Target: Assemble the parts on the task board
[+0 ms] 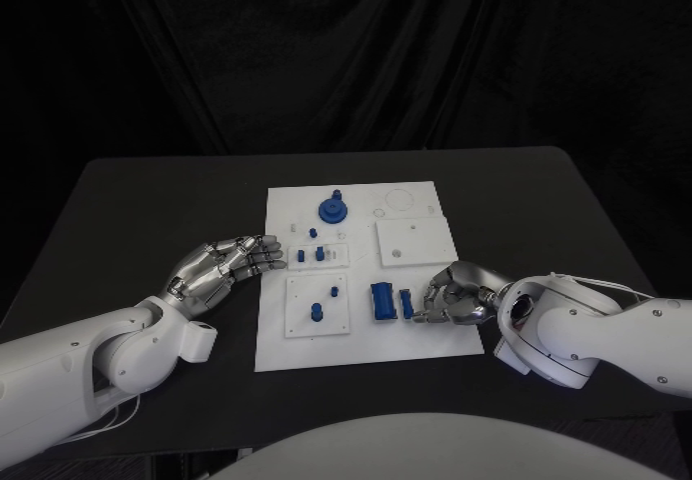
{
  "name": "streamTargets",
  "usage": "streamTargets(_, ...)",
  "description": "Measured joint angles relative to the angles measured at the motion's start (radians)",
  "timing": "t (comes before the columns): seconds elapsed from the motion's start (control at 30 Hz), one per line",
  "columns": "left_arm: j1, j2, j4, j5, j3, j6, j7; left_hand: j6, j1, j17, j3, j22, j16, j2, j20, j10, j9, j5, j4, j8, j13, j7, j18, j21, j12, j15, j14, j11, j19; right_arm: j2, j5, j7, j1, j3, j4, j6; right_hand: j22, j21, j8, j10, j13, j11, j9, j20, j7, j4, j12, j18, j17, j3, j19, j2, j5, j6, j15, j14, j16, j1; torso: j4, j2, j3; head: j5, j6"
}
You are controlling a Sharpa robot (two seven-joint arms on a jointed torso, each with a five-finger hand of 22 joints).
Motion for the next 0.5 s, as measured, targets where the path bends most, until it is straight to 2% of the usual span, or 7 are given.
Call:
streamTargets(0.37, -0.001, 0.001, -0.002, 0.0, 0.0, 0.001, 0.0, 0.0, 0.0, 0.0, 0.0, 0.001, 0.0, 0.0, 0.0, 0.0, 0.0, 0.0, 0.0, 0.0, 0.0, 0.0, 0.0, 0.0, 0.0, 0.0, 0.0, 0.0, 0.0, 0.016, -0.001, 0.0, 0.0, 0.0, -0.015, -0.005, 0.0, 0.0, 0.004, 0.0, 0.0, 0.0, 0.002, 0.0, 0.0, 0.02, 0.0, 0.0, 0.0, -0.005, 0.0, 0.013, 0.0, 0.0, -0.004, 0.004, 0.0, -0.012, 0.0, 0.0, 0.0002, -0.001, 0.0)
streamTargets(0.5, -0.001, 0.002, -0.003, 0.0, 0.0, 0.001, -0.001, 0.0, 0.0, 0.0, 0.0, 0.001, 0.0, 0.0, 0.0, 0.0, 0.0, 0.0, 0.0, 0.0, 0.0, 0.0, 0.0, 0.0, 0.0, 0.0, 0.0, 0.0, 0.0, 0.022, -0.001, -0.002, 0.0, 0.0, -0.024, -0.005, 0.0, 0.0, 0.008, 0.0, 0.0, 0.0, 0.003, 0.0, 0.0, 0.021, 0.0, 0.0, 0.0, -0.004, 0.0, 0.027, 0.008, 0.0, -0.004, 0.004, 0.0, 0.003, 0.0, 0.0, 0.0004, -0.002, 0.0)
